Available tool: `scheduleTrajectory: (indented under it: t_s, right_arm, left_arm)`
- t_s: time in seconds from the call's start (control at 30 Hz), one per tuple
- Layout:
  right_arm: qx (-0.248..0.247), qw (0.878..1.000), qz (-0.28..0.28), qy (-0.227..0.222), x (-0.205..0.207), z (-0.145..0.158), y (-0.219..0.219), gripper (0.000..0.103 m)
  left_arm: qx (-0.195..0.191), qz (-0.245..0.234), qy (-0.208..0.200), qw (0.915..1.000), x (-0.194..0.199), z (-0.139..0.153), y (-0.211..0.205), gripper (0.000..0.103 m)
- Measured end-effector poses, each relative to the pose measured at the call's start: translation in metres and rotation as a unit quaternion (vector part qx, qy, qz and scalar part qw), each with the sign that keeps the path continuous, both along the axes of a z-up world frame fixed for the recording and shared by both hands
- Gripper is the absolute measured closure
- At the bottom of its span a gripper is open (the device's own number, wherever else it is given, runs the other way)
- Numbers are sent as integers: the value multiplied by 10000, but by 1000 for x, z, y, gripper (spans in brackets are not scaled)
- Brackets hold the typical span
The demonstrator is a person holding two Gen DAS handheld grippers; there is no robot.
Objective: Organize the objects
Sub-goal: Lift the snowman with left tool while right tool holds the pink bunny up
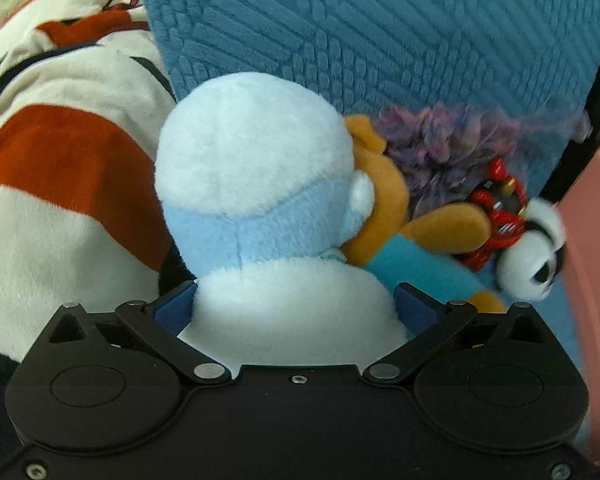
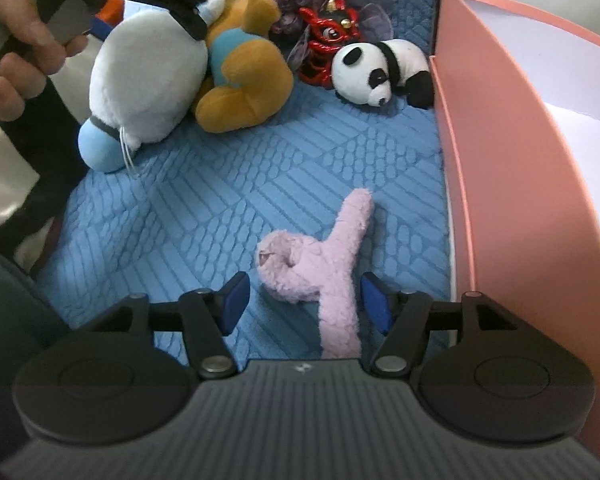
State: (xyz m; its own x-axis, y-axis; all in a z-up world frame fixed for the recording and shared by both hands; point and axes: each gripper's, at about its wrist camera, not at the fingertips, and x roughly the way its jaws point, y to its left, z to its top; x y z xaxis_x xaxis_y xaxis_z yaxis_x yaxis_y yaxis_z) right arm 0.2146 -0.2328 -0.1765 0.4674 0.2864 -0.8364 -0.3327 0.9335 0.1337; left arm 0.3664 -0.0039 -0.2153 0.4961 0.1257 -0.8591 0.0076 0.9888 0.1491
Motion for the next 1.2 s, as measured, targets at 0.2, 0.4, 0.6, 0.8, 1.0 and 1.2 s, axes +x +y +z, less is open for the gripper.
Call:
scheduleTrajectory:
  t_s: [0.2, 0.4, 0.6, 0.8, 1.0, 1.2]
  right_arm:
    - [-237, 9995, 165, -120, -1, -6, 6, 55]
    - [-209, 9997, 72, -140, 0, -2, 1, 56]
    - [-90, 9996, 89, -246, 1, 15, 1, 56]
    - [71, 9994, -6, -336, -3, 38, 1, 56]
    - [70, 9991, -74, -401, -12, 57, -1, 56]
    - [11, 9995, -86, -296, -21, 55, -2, 56]
  left_arm:
    - [200, -58, 42, 9998, 4, -11, -3, 0]
    - [141, -121, -32, 9998, 0, -2, 2, 16]
    - [-343, 35, -18, 9994, -18, 23, 17, 27]
    - [-1249, 283, 77, 9917, -43, 55, 35, 29]
    - [-1963, 494, 210, 9791, -79, 77, 45, 30]
    - [-2186, 554, 519, 9729, -115, 62, 37, 30]
